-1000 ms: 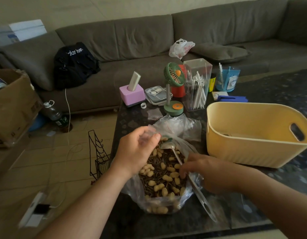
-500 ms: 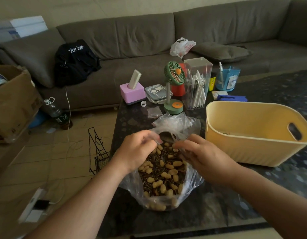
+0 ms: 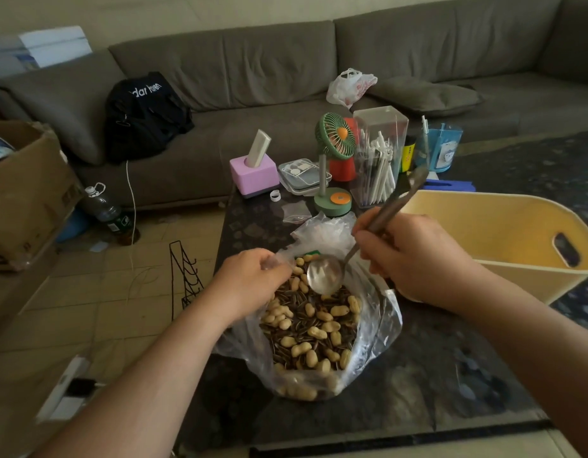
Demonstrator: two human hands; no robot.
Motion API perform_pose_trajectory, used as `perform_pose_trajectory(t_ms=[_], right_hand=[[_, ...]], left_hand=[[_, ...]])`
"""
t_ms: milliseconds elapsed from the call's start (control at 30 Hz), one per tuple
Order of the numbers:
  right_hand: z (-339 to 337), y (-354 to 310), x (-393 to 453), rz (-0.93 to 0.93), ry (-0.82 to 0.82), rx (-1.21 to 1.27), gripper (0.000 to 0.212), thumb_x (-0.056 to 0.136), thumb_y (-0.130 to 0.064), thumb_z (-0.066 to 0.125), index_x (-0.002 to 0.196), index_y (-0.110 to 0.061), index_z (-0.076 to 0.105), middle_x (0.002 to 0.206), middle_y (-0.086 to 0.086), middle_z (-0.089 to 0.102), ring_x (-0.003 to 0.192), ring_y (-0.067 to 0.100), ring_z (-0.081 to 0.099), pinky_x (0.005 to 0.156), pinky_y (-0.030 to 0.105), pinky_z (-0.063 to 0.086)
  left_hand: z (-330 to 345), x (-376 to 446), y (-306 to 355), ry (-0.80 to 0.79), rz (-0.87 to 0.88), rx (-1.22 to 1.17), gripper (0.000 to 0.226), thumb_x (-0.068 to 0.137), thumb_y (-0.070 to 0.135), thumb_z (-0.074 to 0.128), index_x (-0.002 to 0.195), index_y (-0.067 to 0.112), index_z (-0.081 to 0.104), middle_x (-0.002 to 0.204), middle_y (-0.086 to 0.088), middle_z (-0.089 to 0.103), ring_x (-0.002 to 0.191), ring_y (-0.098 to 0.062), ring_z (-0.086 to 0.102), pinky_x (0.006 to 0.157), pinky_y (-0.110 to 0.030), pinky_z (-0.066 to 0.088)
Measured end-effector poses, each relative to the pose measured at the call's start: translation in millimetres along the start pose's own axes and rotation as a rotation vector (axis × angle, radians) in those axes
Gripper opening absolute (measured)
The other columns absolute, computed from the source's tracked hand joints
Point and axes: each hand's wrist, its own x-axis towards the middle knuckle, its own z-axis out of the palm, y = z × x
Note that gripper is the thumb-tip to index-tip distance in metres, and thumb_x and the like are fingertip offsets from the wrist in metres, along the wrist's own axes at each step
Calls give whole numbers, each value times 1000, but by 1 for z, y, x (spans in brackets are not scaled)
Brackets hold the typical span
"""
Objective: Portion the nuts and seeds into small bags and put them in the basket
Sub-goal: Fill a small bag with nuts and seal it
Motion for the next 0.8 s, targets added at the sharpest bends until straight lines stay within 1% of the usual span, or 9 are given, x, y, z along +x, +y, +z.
perform_pose_trajectory(t_ms=[133,233,333,400,467,567,633,700,800], right_hand=[[-6,-7,-2,88,-122,160,18,106,-36,54,95,-24,62,75,-8,74,61,7,70,57,21,53],[1,-8,-5,129,-267,193,24,107,-37,52,95,-19,62,75,-1,75,61,12,71,58,24,55],[13,-5,-9,174,-366,247,24,108,-36,53,94,-17,60,77,6,76,61,18,71,59,28,57],[22,-4,-11,198,-405,271,23,108,-34,53,94,-18,60,77,7,76,60,17,70,58,27,56],[32,-4,-12,217,-405,278,22,108,-34,54,94,-18,61,76,6,76,60,17,71,58,26,56],[43,-4,-11,244,-350,298,18,106,-32,58,97,-18,63,75,5,76,62,17,72,58,25,57],[49,-3,-12,255,-306,328,14,106,-32,59,100,-20,63,77,4,77,65,17,74,62,32,62],[53,-1,-13,251,-261,348,13,105,-34,59,103,-21,63,80,3,77,68,18,75,68,39,65],[50,3,-11,234,-243,304,14,105,-37,58,102,-24,63,79,0,77,67,14,74,68,36,65]], left_hand=[[6,1,-1,-33,-61,-14,34,90,67,67,109,39,73,109,16,73,103,-7,67,97,-39,55],[5,0,1,-46,-104,-85,30,90,61,70,106,36,74,107,12,75,103,-11,68,97,-43,56],[5,-2,4,-74,-154,-144,25,94,55,71,104,33,74,101,5,75,98,-17,69,81,-39,55],[7,-3,4,-94,-157,-186,27,93,55,72,105,31,75,98,3,75,95,-19,70,76,-38,54],[9,-4,5,-113,-163,-238,33,89,60,73,109,33,75,102,4,76,99,-19,71,81,-40,58],[12,-4,9,-158,-218,-350,36,90,61,74,114,35,75,109,5,78,105,-19,73,90,-51,61],[14,-4,11,-178,-245,-419,34,90,57,76,112,32,77,108,1,80,106,-23,74,96,-58,60],[14,-3,11,-178,-253,-443,34,87,56,79,110,31,79,107,-2,81,106,-26,76,99,-59,60],[7,-2,10,-176,-254,-481,31,91,50,78,111,27,78,111,-11,80,99,-25,77,99,-57,61]])
